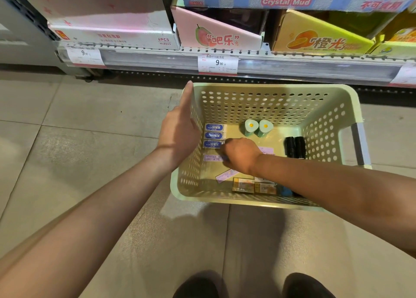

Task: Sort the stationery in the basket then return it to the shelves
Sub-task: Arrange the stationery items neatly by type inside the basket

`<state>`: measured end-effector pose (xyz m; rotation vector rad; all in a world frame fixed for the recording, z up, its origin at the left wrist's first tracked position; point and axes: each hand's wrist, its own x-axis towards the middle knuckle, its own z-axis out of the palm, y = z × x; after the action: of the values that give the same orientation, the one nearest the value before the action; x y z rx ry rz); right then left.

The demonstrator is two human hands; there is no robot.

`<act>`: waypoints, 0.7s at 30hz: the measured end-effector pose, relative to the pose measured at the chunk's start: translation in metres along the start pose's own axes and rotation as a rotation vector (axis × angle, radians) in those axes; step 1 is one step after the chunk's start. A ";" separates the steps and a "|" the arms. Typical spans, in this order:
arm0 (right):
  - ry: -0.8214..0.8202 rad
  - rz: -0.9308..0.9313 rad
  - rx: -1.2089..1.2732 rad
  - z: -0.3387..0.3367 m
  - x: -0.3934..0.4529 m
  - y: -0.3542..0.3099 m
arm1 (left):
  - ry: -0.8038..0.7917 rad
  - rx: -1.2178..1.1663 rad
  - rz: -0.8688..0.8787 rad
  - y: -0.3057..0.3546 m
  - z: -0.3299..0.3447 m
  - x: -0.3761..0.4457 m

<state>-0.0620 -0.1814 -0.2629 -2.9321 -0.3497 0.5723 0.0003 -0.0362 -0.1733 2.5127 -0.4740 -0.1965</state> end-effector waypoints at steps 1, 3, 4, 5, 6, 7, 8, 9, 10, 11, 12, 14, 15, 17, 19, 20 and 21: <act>0.007 0.003 0.014 0.001 0.001 -0.001 | -0.001 -0.002 -0.002 0.000 0.000 0.000; 0.020 0.003 0.036 0.001 0.002 -0.002 | -0.003 -0.003 -0.003 0.000 0.000 0.000; 0.026 0.003 0.046 0.001 0.003 -0.003 | -0.005 -0.005 -0.004 0.000 0.000 0.000; 0.031 0.003 0.054 0.001 0.003 -0.003 | -0.007 -0.008 -0.005 0.000 0.000 0.000; 0.035 0.001 0.060 0.002 0.003 -0.003 | -0.009 -0.010 -0.006 0.000 0.000 0.000; 0.039 -0.002 0.067 0.002 0.003 -0.003 | -0.012 -0.013 -0.007 0.000 0.000 0.000; 0.041 -0.005 0.076 0.002 0.003 -0.003 | -0.016 -0.017 -0.010 0.000 0.000 0.000; 0.044 -0.008 0.085 0.003 0.003 -0.003 | -0.019 -0.019 -0.012 0.000 0.000 0.000; 0.047 -0.009 0.093 0.003 0.002 -0.003 | -0.020 -0.017 -0.012 0.000 0.000 0.000; 0.048 -0.011 0.098 0.003 0.002 -0.002 | -0.019 -0.014 -0.009 0.000 0.000 0.000; 0.049 -0.011 0.100 0.003 0.002 -0.002 | -0.018 -0.011 -0.005 0.000 0.000 -0.001; 0.042 -0.010 0.108 0.004 0.001 -0.002 | -0.017 -0.007 -0.003 0.000 0.000 -0.001; 0.036 -0.007 0.113 0.004 0.000 -0.002 | -0.018 -0.006 -0.004 0.000 0.000 -0.001; 0.028 0.002 0.125 0.005 0.000 -0.001 | -0.020 -0.009 -0.010 0.001 0.000 -0.001; 0.025 0.004 0.131 0.005 0.001 0.000 | -0.013 -0.014 -0.016 0.001 0.000 -0.001; 0.021 0.003 0.133 0.005 0.001 0.000 | -0.010 -0.015 -0.014 0.001 0.000 -0.001; 0.018 0.002 0.133 0.005 0.001 0.000 | -0.007 -0.017 -0.010 0.000 0.000 -0.001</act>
<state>-0.0631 -0.1812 -0.2676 -2.8089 -0.2946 0.5465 -0.0010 -0.0359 -0.1729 2.4991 -0.4610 -0.2116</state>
